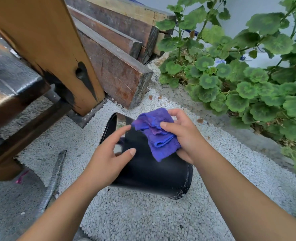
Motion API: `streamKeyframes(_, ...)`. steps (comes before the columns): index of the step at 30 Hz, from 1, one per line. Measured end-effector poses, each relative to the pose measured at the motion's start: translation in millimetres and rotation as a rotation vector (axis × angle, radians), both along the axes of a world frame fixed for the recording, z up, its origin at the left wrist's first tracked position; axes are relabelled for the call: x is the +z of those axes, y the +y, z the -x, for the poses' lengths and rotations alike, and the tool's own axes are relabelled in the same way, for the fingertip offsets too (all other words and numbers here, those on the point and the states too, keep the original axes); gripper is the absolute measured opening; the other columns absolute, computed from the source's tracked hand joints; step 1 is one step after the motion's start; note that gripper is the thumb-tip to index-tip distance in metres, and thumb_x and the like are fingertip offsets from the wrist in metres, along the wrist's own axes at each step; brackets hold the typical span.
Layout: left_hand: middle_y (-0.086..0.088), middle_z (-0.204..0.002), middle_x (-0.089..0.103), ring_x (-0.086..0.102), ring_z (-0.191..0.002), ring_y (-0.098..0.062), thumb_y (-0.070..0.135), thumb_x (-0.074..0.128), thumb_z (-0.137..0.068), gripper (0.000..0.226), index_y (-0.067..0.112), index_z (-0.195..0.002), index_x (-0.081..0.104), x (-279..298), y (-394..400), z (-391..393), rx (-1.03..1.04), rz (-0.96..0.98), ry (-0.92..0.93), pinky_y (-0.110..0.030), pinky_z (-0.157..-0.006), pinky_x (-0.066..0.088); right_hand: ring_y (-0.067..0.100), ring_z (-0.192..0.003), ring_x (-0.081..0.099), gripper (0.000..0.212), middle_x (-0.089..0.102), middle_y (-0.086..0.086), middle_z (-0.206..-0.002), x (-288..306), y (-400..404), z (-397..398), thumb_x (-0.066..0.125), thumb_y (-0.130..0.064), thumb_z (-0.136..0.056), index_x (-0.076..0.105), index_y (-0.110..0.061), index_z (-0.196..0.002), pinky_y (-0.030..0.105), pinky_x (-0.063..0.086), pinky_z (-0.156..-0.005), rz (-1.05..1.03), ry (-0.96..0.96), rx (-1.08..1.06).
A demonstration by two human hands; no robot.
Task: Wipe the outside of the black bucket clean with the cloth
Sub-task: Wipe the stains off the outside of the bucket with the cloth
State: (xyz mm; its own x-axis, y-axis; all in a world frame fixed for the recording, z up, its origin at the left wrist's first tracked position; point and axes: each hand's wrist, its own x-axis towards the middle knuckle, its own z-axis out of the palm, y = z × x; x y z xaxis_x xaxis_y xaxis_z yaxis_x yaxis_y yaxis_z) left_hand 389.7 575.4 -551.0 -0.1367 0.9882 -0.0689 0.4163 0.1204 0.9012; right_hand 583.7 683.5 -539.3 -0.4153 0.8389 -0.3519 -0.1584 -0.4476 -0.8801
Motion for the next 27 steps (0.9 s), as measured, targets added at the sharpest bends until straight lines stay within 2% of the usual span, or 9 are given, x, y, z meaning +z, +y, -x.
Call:
streamKeyframes(4,0.019,-0.127,0.062,0.059,-0.11,0.003,0.045,0.067,-0.072,0.07,0.062,-0.132,0.038,4.6,6.0,-1.1,0.038,0.025,-0.221,-0.018,-0.094,0.041,0.021,-0.078,0.067,0.017,0.067,0.012,-0.093,17.2,-3.8,15.4,0.062,-0.003,-0.088,0.059,-0.009,-0.104,0.036,0.053,-0.077,0.125,0.015,0.159)
streamKeyframes(7,0.028,-0.106,0.069,0.061,-0.09,0.009,0.04,0.064,-0.073,0.052,0.062,-0.119,0.054,7.5,6.9,-2.3,-0.008,0.008,-0.18,-0.009,-0.082,0.043,0.024,-0.094,0.067,0.043,0.07,0.011,-0.103,24.0,-5.2,6.5,0.068,-0.004,-0.074,0.061,-0.01,-0.115,0.04,0.051,-0.093,0.186,0.022,0.4)
streamKeyframes(11,0.017,-0.076,0.07,0.058,-0.063,-0.003,0.042,0.064,-0.079,0.02,0.043,-0.099,0.07,4.5,11.1,-8.4,0.098,0.033,-0.202,-0.019,-0.064,0.045,0.029,-0.115,0.062,0.07,0.062,0.012,-0.13,23.0,-12.2,-9.7,0.064,0.009,-0.071,0.051,-0.017,-0.134,0.044,0.048,-0.1,0.137,0.034,0.538)
streamKeyframes(13,0.002,-0.074,0.073,0.057,-0.064,-0.013,0.044,0.062,-0.078,0.022,0.03,-0.09,0.073,2.6,13.3,-9.9,0.205,0.093,-0.243,-0.029,-0.064,0.044,0.031,-0.117,0.061,0.073,0.059,0.01,-0.135,19.3,-16.1,-18.0,0.062,0.011,-0.071,0.05,-0.02,-0.136,0.044,0.051,-0.095,0.15,0.048,0.528)
streamKeyframes(15,-0.015,-0.083,0.075,0.06,-0.071,-0.018,0.044,0.06,-0.077,0.031,0.018,-0.085,0.074,5.3,16.0,-7.3,0.306,0.171,-0.367,-0.035,-0.07,0.045,0.029,-0.113,0.063,0.07,0.061,0.011,-0.133,16.5,-17.9,-27.7,0.06,0.011,-0.069,0.056,-0.02,-0.132,0.043,0.05,-0.094,0.198,0.068,0.509)
streamKeyframes(19,-0.003,-0.076,0.075,0.065,-0.069,-0.015,0.032,0.059,-0.09,0.033,0.022,-0.064,0.075,9.5,20.5,3.1,0.372,0.279,-0.517,-0.031,-0.072,0.044,0.028,-0.107,0.064,0.066,0.059,0.012,-0.135,9.5,-13.7,-40.9,0.059,0.008,-0.067,0.058,-0.014,-0.129,0.051,0.043,-0.101,0.339,0.106,0.376)
streamKeyframes(21,-0.005,-0.08,0.076,0.068,-0.071,-0.017,0.03,0.056,-0.096,0.038,0.019,-0.066,0.077,9.1,22.5,4.5,0.363,0.285,-0.589,-0.031,-0.074,0.047,0.027,-0.109,0.063,0.064,0.058,0.01,-0.137,8.6,-16.4,-38.5,0.063,0.001,-0.072,0.055,-0.018,-0.133,0.054,0.04,-0.104,0.311,0.054,0.408)
streamKeyframes(25,-0.006,-0.081,0.076,0.069,-0.069,-0.016,0.036,0.055,-0.096,0.039,0.018,-0.07,0.078,10.9,26.9,-1.3,0.331,0.292,-0.571,-0.023,-0.061,0.05,0.025,-0.104,0.062,0.04,0.065,0.009,-0.122,12.2,-26.6,-25.5,0.064,-0.011,-0.08,0.062,-0.017,-0.119,0.043,0.048,-0.093,0.27,0.041,0.473)
streamKeyframes(27,-0.006,-0.077,0.076,0.069,-0.065,-0.014,0.037,0.054,-0.097,0.041,0.016,-0.068,0.076,10.4,27.9,-3.5,0.351,0.282,-0.544,-0.019,-0.055,0.05,0.02,-0.098,0.064,0.032,0.067,0.005,-0.114,13.7,-31.8,-18.9,0.07,-0.021,-0.077,0.063,-0.022,-0.109,0.042,0.053,-0.085,0.176,-0.094,0.494)
